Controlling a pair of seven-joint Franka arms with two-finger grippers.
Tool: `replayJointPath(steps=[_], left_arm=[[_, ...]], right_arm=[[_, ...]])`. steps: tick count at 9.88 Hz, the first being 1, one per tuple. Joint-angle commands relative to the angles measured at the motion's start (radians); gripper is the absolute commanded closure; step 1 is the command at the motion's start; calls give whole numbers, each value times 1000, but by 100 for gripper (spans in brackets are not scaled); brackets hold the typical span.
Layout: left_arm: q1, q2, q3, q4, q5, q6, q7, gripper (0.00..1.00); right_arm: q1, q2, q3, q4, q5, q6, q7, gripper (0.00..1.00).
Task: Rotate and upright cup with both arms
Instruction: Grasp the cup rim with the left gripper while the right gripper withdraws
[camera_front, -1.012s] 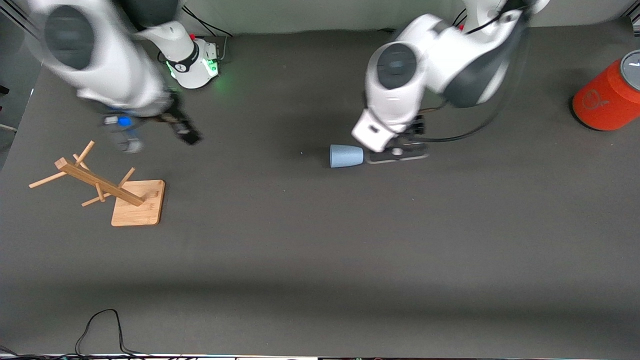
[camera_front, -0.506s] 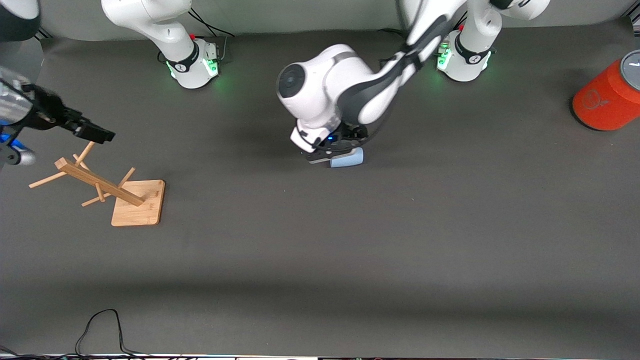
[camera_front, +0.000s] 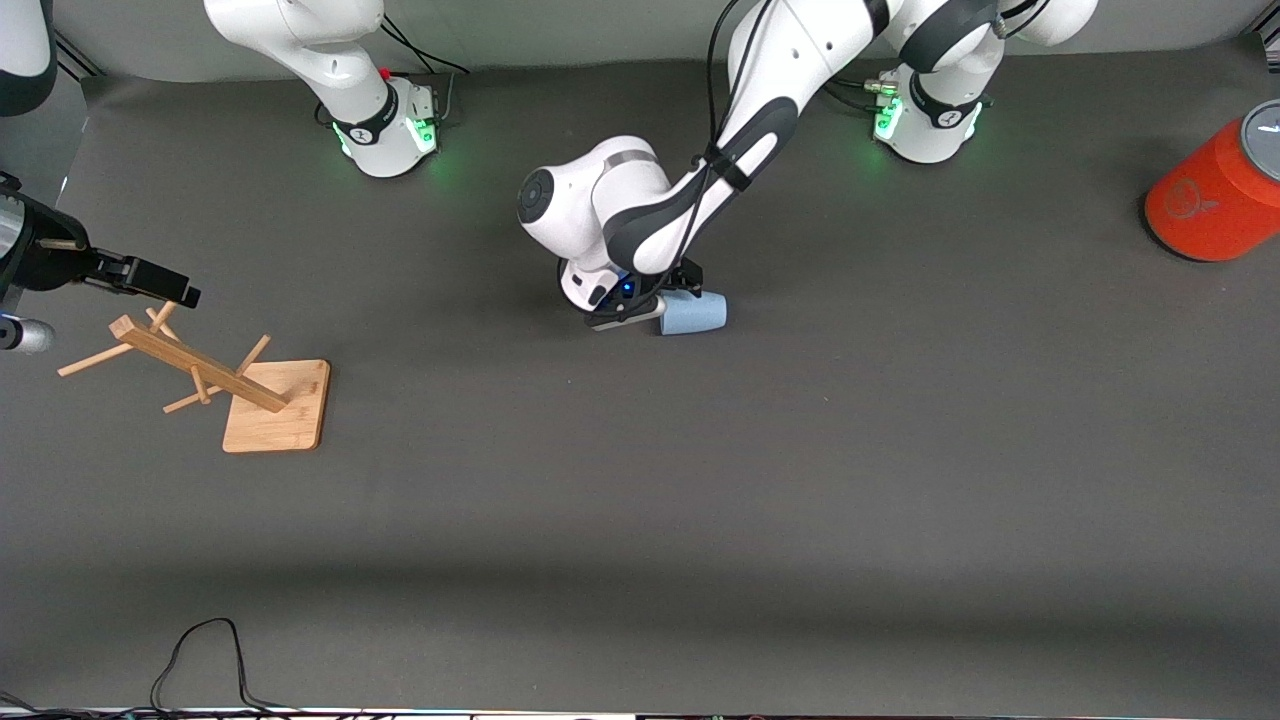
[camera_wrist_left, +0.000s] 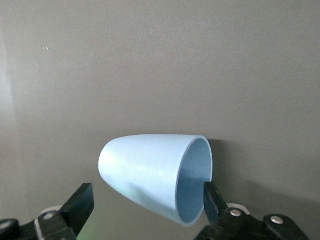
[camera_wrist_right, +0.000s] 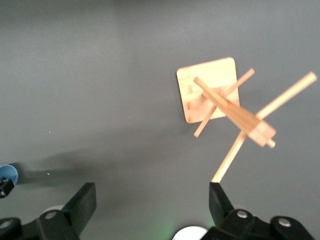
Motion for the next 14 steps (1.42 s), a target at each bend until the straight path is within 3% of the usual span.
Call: replayJointPath(steps=[1, 4, 5, 6, 9, 12, 14], left_arm=[[-19, 25, 21, 47, 27, -39, -10, 27], [-32, 43, 58, 46, 26, -46, -11, 89], [-31, 43, 64, 47, 23, -50, -11, 95], [-29, 36, 66, 52, 21, -60, -13, 100], [-20, 11, 64, 66, 10, -106, -60, 100], [36, -99, 61, 55, -100, -86, -68, 100], [96, -215, 63, -70, -172, 45, -94, 100]], right_arm=[[-9, -22, 12, -26, -29, 54, -115, 0], [-8, -20, 3, -25, -29, 68, -172, 0], [-2, -20, 2, -25, -29, 68, -171, 0], [6, -19, -4, -23, -30, 68, -171, 0], [38, -14, -41, -25, -30, 104, -203, 0], [38, -10, -40, -26, -27, 111, -217, 0], [38, -10, -40, -37, -18, 131, -217, 0]])
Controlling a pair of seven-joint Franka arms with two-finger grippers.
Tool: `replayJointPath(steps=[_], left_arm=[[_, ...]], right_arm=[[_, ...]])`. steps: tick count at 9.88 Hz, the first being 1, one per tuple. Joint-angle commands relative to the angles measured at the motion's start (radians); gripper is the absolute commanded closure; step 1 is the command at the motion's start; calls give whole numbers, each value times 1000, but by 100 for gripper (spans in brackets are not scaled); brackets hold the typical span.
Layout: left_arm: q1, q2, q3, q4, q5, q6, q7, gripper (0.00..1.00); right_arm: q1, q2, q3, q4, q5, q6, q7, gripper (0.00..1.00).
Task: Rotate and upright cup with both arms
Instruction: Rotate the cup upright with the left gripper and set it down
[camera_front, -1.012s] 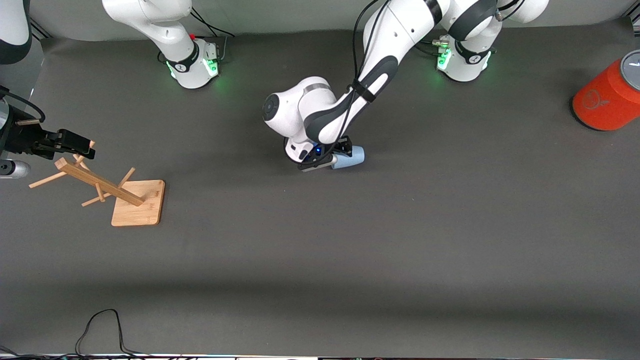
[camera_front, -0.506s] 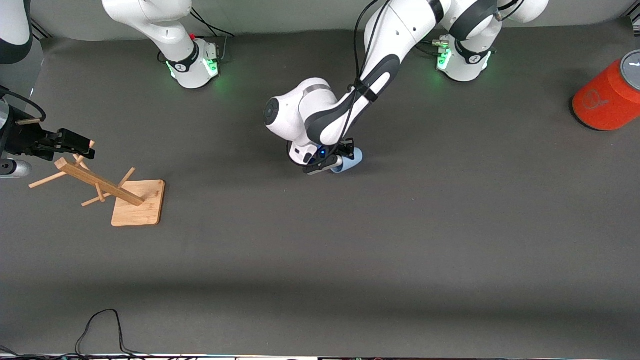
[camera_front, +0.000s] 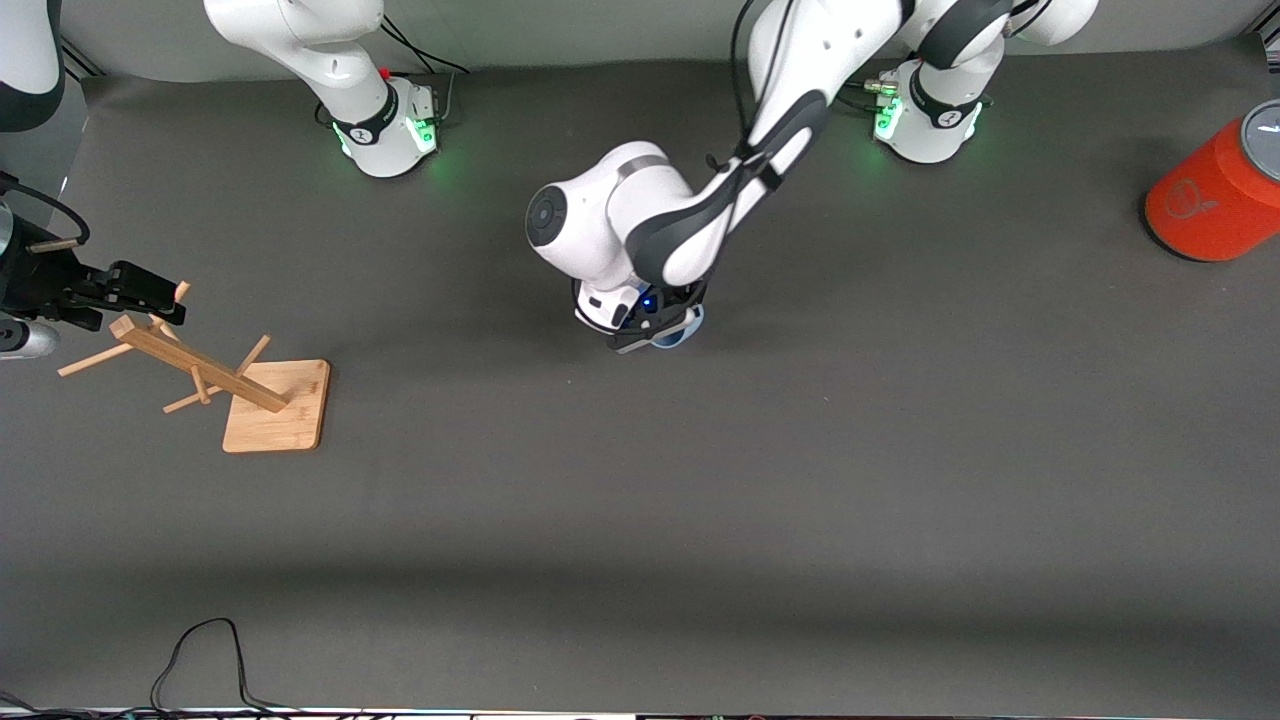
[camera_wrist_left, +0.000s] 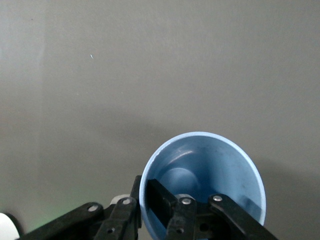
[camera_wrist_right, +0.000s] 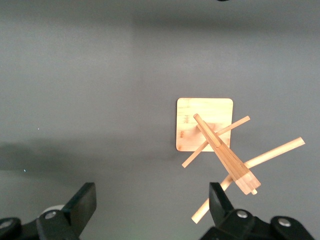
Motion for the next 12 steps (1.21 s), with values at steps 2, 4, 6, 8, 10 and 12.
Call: replayJointPath(steps=[2, 4, 6, 8, 10, 12], left_arm=[[66, -204, 4, -275, -59, 197, -142, 100], [113, -314, 4, -449, -103, 387, -298, 100], [103, -396, 2, -609, -102, 543, -471, 100], [19, -418, 2, -686, -3, 581, -758, 100], [-24, -398, 2, -694, 128, 584, -1049, 100], [-70, -334, 2, -693, 258, 584, -1276, 100]], right_arm=[[17, -10, -16, -21, 0, 30, -26, 0], [15, -13, -18, -14, -8, 19, -24, 0], [17, -1, -16, -9, -10, 20, -21, 0], [18, 4, -15, -8, -11, 24, -20, 0], [17, 2, -16, -7, -11, 25, -23, 0], [17, 2, -15, -8, -10, 27, -23, 0]])
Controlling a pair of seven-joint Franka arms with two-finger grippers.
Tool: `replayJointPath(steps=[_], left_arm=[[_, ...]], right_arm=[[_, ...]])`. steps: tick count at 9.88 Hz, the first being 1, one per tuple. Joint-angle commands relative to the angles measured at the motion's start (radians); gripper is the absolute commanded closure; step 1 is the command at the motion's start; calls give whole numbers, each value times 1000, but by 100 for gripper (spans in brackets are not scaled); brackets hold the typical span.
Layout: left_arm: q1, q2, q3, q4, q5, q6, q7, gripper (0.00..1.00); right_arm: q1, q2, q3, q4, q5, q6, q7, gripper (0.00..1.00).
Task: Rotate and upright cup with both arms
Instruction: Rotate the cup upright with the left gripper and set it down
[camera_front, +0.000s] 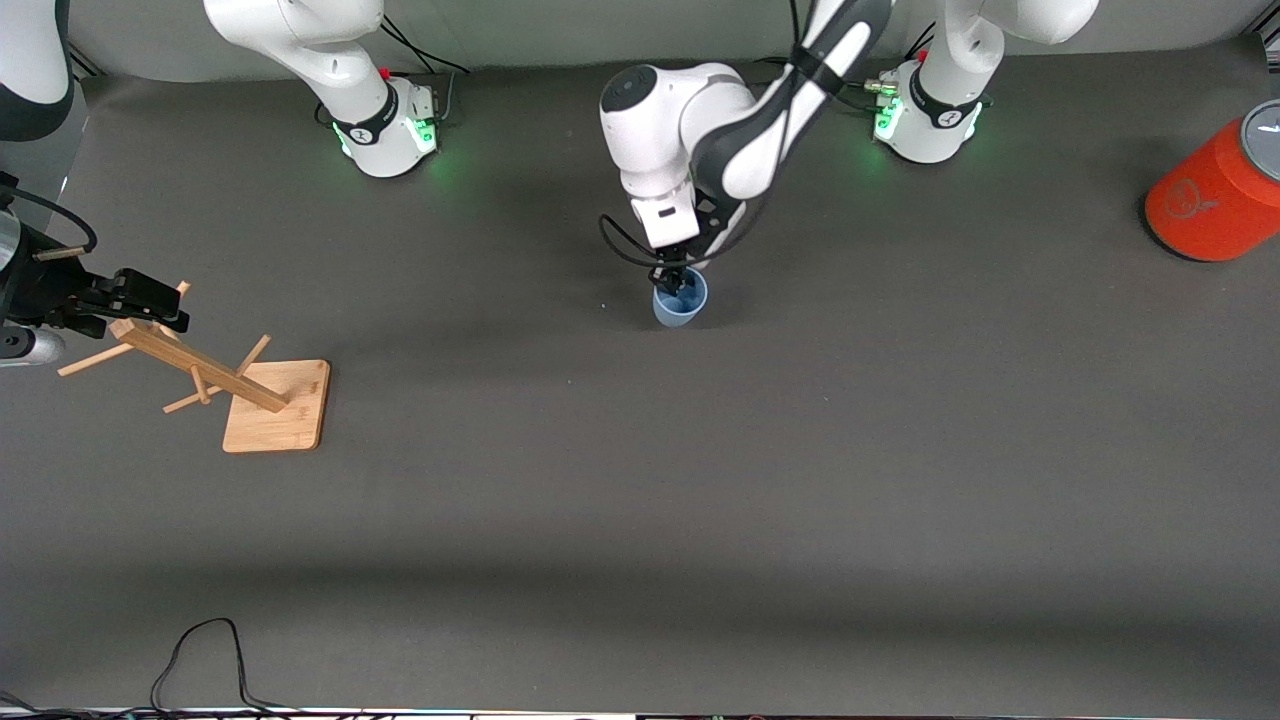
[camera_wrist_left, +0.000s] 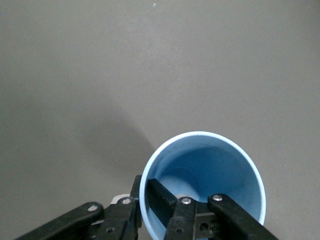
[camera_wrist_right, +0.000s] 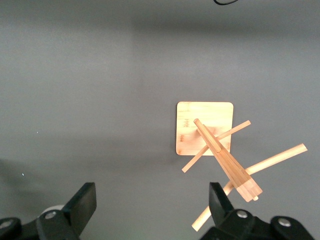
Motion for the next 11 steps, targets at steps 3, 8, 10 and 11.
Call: replayJointPath(steps=[3, 8, 10, 11], left_arm=[[-60, 107, 13, 3, 148, 11, -260, 100], [-71, 124, 11, 14, 202, 2, -242, 0], [-54, 108, 11, 19, 193, 5, -153, 0], [-31, 95, 10, 28, 184, 8, -99, 0]], right_arm=[[12, -3, -11, 0, -10, 12, -22, 0], [12, -11, -11, -4, -8, 6, -18, 0], [12, -9, -11, -4, -8, 4, -18, 0], [12, -9, -11, -4, -8, 4, -18, 0]])
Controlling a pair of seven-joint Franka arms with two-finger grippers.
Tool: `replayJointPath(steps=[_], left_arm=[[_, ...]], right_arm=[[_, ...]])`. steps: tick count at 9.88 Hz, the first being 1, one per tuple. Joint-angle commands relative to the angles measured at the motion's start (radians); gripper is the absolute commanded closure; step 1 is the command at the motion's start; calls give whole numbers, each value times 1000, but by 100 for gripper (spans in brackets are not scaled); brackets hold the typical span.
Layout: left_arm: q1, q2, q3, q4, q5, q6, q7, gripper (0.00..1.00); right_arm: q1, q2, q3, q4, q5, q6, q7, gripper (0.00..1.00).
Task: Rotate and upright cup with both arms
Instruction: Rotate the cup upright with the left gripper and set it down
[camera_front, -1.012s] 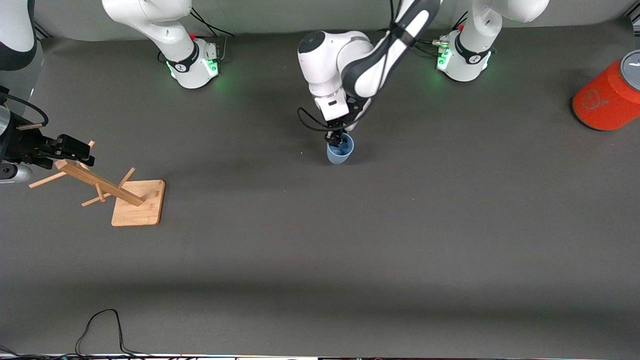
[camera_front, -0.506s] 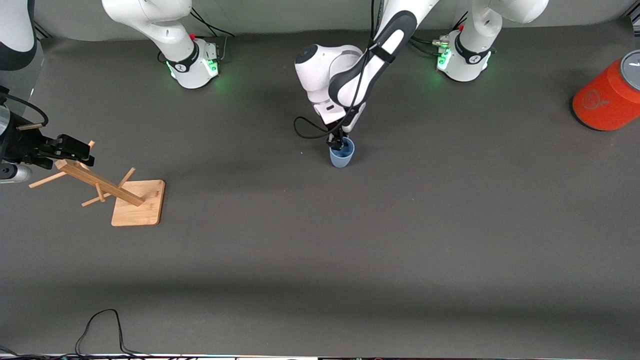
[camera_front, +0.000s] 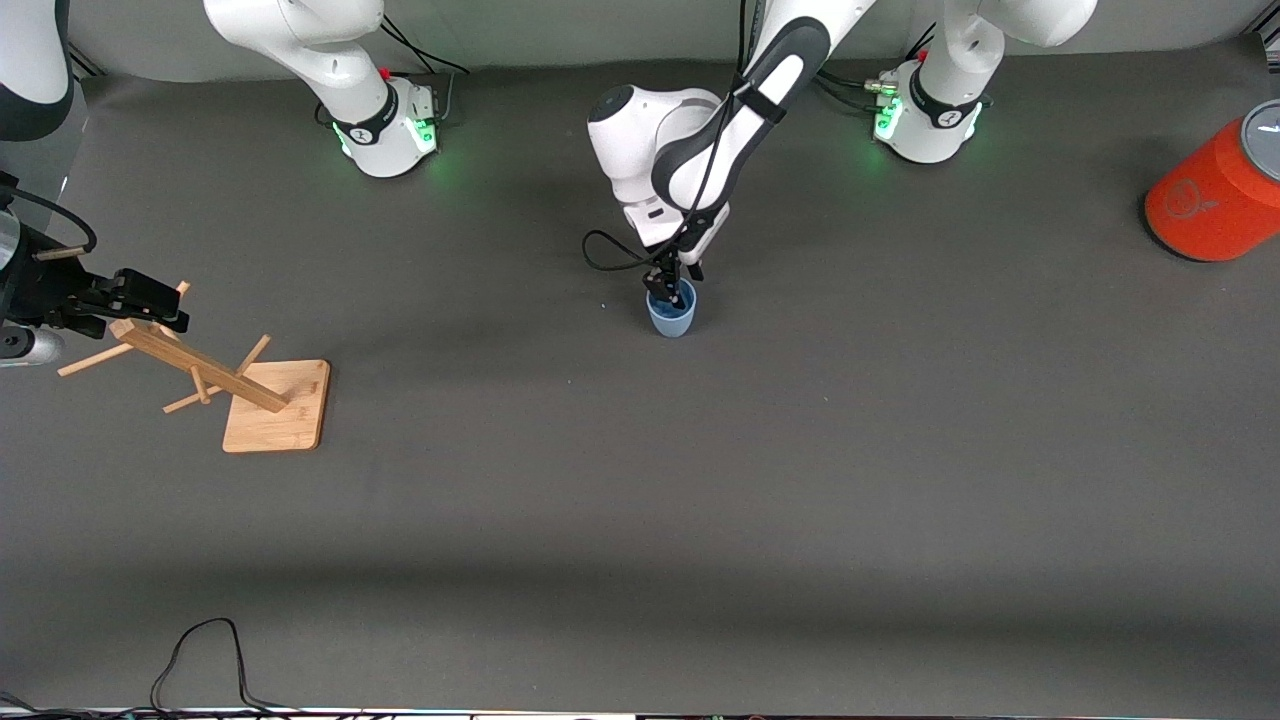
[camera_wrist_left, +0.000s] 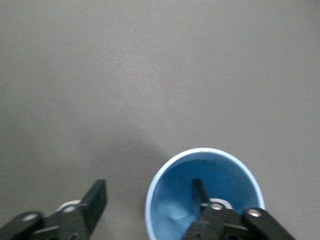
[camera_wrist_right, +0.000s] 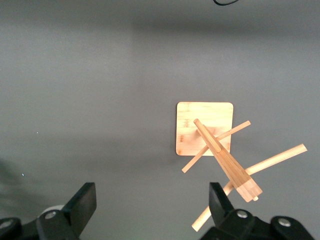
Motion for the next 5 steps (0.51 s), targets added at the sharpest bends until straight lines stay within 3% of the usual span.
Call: replayJointPath(steps=[1, 5], left_arm=[[43, -34, 2, 28, -11, -6, 131, 0], [117, -115, 3, 67, -319, -55, 682, 0]], right_arm=[[11, -9, -11, -4, -8, 3, -17, 0], [11, -6, -11, 5, -8, 5, -19, 0]])
